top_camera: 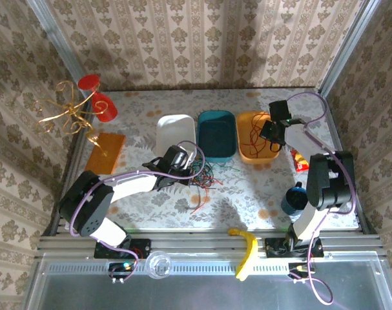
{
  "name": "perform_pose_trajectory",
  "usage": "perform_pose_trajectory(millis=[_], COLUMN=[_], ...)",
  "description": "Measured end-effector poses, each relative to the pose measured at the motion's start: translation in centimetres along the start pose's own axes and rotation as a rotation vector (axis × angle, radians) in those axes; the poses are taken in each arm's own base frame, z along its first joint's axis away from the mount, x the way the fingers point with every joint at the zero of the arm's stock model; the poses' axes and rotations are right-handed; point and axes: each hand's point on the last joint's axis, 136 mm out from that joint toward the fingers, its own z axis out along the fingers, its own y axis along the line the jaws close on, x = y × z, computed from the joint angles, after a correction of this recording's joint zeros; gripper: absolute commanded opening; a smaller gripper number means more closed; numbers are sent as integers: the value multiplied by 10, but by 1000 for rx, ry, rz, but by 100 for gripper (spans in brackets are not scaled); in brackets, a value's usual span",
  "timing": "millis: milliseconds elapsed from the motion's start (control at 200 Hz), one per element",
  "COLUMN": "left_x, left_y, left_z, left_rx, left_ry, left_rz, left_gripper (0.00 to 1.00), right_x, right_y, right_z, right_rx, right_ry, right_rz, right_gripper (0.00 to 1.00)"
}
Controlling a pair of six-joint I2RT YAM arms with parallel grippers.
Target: Untangle the cables
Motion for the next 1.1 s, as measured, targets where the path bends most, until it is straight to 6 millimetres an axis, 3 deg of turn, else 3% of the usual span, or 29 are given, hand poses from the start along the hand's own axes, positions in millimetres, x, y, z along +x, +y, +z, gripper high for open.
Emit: perform_pose_trajectory(millis=[115, 210, 605, 780, 915, 1100], left_x=[0, 0, 0, 0, 0, -1], left_y=[0, 0, 0, 0, 0, 0], left_z=[0, 0, 2, 3, 3, 5], left_rx=[0, 0, -1, -2, -1, 1], left_ry=[0, 0, 4, 7, 6, 10], left_rz=[0, 0, 0, -1, 0, 1], left_gripper=[0, 0, 0, 0, 0, 0], right_x=[1, -5, -19, -18, 17, 123], right_y=[2, 2, -2, 9, 39, 104], right_z=[4, 1, -15, -55, -100, -142], right_rx=[21, 30, 68, 1, -188, -562], right_ry=[11, -1, -44, -99, -92, 97], right_rz=[-10, -7, -32, -80, -170, -410], right_gripper=[36, 47, 53, 53, 53, 53])
